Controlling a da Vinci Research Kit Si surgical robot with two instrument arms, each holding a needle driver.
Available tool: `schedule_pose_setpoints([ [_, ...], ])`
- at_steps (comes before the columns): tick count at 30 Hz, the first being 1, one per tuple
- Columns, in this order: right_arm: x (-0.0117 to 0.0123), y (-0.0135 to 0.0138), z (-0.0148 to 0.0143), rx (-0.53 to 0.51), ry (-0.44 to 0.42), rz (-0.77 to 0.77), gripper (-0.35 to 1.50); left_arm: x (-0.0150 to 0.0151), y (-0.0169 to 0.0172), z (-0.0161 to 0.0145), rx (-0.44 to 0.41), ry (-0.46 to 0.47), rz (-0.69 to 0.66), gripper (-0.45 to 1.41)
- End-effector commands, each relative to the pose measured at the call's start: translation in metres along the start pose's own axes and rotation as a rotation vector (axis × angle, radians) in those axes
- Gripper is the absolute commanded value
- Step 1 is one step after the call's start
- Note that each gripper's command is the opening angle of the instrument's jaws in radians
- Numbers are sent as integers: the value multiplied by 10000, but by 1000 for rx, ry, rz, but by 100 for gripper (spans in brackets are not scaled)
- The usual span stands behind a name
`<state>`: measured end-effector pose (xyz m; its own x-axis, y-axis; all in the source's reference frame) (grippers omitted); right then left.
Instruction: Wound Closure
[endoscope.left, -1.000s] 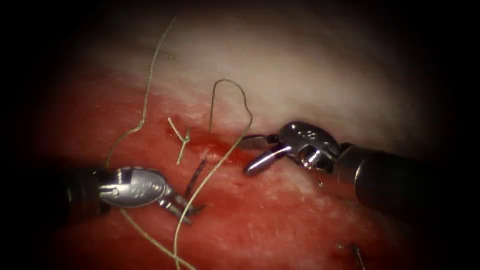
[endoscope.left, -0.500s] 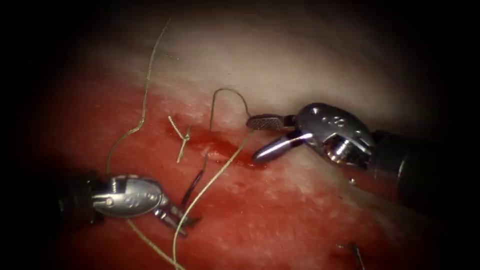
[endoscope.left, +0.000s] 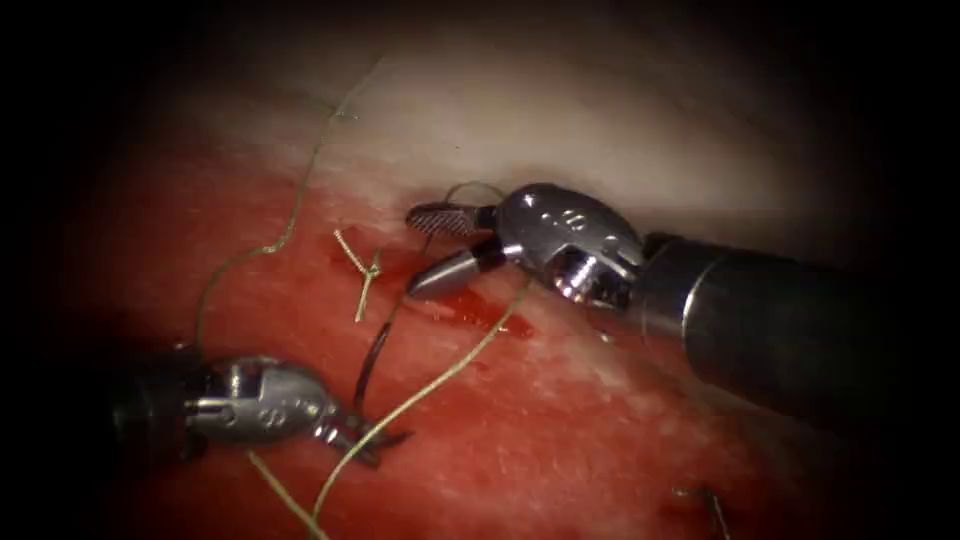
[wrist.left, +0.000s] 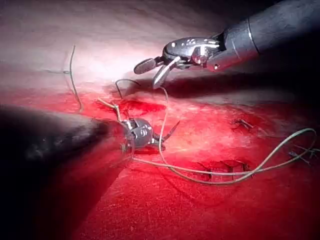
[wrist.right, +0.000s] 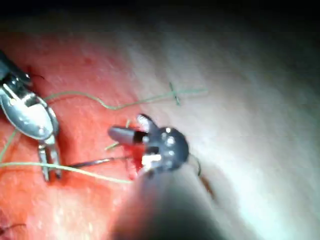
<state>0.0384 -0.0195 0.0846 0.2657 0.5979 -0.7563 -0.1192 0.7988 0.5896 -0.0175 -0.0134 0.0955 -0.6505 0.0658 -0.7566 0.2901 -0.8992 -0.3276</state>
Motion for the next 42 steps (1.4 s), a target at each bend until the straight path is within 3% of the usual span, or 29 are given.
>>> schedule_pose_setpoints([
  [1, -20, 2, 16, 18, -27, -14, 123, -1, -4, 7, 8, -11, 8, -45],
  [2, -36, -3, 17, 42, -62, -32, 125, -2, -7, 4, 31, -32, 14, -45],
  [5, -45, -17, 9, 71, -72, -46, 125, -8, -14, 1, 68, -66, 22, -45],
  [19, -41, -93, 7, 194, -113, -89, 123, -17, -22, -5, 109, -117, 40, -45],
  [23, -29, -98, 0, 211, -99, -80, 123, -22, -25, -5, 116, -126, 43, -45],
  [27, -1, -102, -27, 263, -3, -42, 121, -31, -26, -7, 113, -144, 69, -45],
  [33, 24, -90, -59, 206, 97, -6, 121, -33, -23, -10, 96, -165, 109, -45],
  [39, 9, -95, -63, 191, 92, -20, 121, -26, -40, -21, 136, -116, 98, -45],
  [42, -7, -89, -54, 138, 127, -27, 123, -18, -42, -27, 141, 18, 85, -45],
])
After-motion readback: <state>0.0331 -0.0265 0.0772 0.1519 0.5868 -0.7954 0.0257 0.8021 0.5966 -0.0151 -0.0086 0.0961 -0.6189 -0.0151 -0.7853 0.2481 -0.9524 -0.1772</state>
